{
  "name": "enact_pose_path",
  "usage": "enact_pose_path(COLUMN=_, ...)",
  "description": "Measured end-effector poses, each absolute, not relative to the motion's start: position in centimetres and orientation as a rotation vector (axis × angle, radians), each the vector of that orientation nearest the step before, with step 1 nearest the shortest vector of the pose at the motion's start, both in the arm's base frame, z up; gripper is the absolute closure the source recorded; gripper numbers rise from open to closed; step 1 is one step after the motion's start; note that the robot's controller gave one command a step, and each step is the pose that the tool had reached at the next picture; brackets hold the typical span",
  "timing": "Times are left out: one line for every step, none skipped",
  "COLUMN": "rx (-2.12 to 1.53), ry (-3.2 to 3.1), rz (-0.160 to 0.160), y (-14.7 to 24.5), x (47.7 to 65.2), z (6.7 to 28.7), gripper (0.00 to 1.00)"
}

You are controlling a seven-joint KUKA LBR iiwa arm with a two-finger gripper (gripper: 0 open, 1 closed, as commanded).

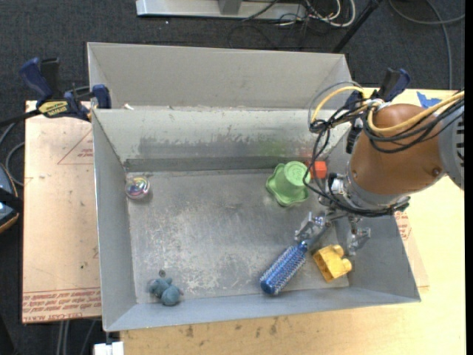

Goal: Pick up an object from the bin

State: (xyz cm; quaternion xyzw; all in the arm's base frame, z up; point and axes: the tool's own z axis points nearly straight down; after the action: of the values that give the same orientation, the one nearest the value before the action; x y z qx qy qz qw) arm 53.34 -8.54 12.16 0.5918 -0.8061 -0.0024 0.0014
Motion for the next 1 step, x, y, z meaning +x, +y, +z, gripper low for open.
enact_pose_path(rx=1.952, ry=-2.468, rz=0.001, y=-7.81, x=54.0, z=7.2, gripper=0.0)
